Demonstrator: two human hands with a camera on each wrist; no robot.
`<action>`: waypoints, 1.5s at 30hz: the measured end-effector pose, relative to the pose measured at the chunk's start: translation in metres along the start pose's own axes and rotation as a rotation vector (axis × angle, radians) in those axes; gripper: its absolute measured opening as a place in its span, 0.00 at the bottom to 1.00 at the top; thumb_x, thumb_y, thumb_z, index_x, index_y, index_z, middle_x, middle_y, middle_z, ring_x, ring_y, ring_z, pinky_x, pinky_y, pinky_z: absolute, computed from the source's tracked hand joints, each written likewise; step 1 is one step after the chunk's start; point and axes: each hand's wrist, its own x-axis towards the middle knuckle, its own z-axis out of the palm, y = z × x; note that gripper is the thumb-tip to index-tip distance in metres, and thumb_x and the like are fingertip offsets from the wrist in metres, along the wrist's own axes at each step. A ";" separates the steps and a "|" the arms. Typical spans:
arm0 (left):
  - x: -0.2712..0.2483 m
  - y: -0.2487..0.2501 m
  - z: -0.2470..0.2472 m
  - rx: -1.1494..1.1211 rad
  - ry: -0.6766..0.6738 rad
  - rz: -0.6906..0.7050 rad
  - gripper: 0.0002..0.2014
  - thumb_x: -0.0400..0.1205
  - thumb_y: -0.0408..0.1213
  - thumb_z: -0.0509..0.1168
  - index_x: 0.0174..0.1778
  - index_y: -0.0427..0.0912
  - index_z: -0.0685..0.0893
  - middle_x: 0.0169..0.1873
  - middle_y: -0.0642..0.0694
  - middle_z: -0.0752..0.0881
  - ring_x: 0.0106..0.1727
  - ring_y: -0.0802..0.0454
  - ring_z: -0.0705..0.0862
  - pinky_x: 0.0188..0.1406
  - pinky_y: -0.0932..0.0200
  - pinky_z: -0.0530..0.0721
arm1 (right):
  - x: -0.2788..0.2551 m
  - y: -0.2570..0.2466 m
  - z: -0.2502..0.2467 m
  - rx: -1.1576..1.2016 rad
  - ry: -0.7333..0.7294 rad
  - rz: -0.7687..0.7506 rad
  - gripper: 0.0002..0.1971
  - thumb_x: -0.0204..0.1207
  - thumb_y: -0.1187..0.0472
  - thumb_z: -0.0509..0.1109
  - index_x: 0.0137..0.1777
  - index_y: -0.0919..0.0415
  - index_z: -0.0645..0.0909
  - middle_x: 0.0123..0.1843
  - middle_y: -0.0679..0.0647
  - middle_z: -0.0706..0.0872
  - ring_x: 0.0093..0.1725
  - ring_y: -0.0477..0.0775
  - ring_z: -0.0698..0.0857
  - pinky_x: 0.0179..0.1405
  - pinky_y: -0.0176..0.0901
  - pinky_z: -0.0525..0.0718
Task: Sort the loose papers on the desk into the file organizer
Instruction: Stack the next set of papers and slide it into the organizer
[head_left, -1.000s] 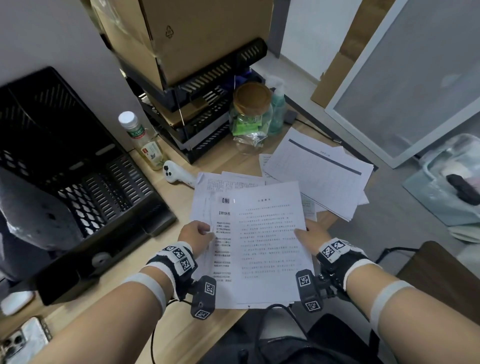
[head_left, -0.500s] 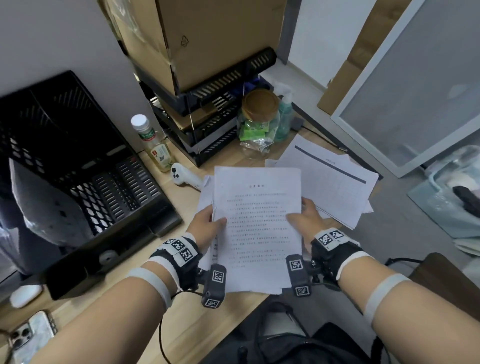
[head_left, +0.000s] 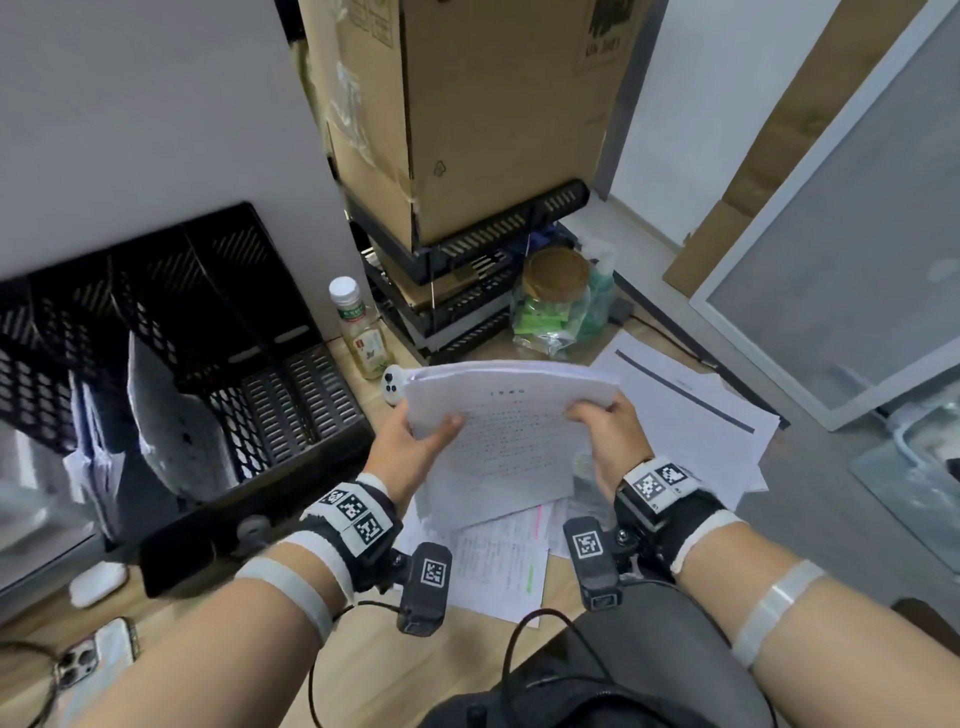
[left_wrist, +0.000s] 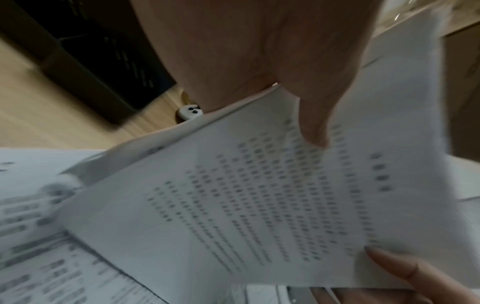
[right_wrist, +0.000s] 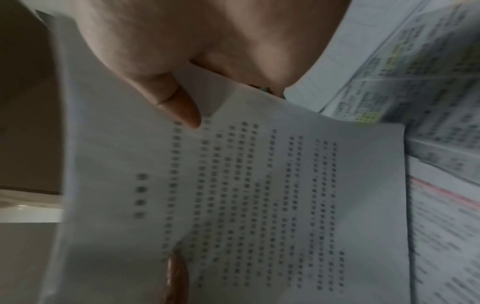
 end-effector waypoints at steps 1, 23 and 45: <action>-0.001 -0.005 0.000 0.009 0.013 -0.009 0.27 0.70 0.51 0.82 0.63 0.46 0.88 0.56 0.44 0.94 0.62 0.42 0.90 0.68 0.37 0.86 | -0.001 0.005 0.001 -0.010 -0.005 0.006 0.13 0.70 0.76 0.66 0.50 0.62 0.83 0.46 0.56 0.85 0.51 0.55 0.82 0.48 0.43 0.79; -0.045 0.034 -0.070 0.077 0.133 -0.071 0.11 0.84 0.36 0.70 0.61 0.39 0.89 0.56 0.40 0.94 0.60 0.38 0.91 0.61 0.44 0.90 | 0.028 -0.046 0.085 -0.251 -0.413 -0.108 0.18 0.75 0.63 0.76 0.63 0.56 0.77 0.56 0.52 0.88 0.58 0.54 0.87 0.62 0.53 0.84; -0.086 0.045 -0.113 0.486 0.325 0.193 0.70 0.64 0.54 0.84 0.85 0.70 0.32 0.88 0.62 0.53 0.87 0.57 0.63 0.84 0.42 0.70 | -0.043 -0.148 0.237 -0.583 -0.788 -0.094 0.23 0.69 0.58 0.75 0.63 0.67 0.81 0.57 0.58 0.88 0.56 0.61 0.87 0.57 0.57 0.86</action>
